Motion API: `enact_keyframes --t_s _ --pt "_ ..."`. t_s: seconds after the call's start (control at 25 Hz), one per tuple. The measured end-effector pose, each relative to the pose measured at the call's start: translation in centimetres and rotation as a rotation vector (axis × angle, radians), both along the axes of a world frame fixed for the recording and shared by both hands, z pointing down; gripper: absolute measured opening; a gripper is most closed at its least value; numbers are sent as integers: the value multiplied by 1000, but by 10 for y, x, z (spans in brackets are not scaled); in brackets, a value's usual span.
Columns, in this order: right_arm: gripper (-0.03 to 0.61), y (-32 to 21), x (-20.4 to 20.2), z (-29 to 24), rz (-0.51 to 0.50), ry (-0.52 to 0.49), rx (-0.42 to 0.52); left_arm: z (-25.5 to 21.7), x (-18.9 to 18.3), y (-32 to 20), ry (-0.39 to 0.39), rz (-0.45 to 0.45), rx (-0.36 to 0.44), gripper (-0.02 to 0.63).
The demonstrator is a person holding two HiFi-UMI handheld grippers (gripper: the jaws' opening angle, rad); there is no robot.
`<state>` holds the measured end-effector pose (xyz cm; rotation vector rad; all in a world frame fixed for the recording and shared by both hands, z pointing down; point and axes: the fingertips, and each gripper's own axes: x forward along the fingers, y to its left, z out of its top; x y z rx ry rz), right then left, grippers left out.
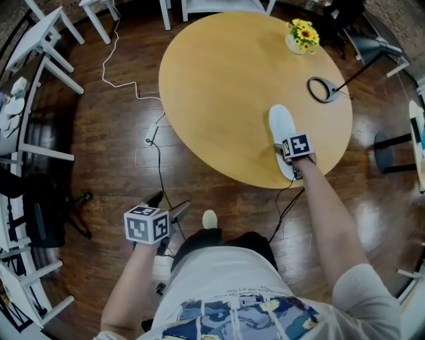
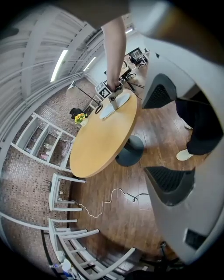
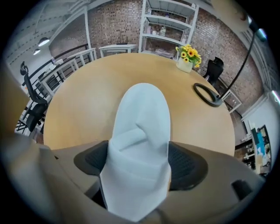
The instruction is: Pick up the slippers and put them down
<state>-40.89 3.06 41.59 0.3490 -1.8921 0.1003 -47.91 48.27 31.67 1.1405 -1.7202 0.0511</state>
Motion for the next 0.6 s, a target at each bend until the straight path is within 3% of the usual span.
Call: enact_keyframes --t_s 0.36,0.6 --pt "436 13 5 -54 5 -58 11 -11 2 -27 8 93 35 415" --pt "436 7 59 -116 47 -106 19 -34 35 -85 -5 258 92 415"
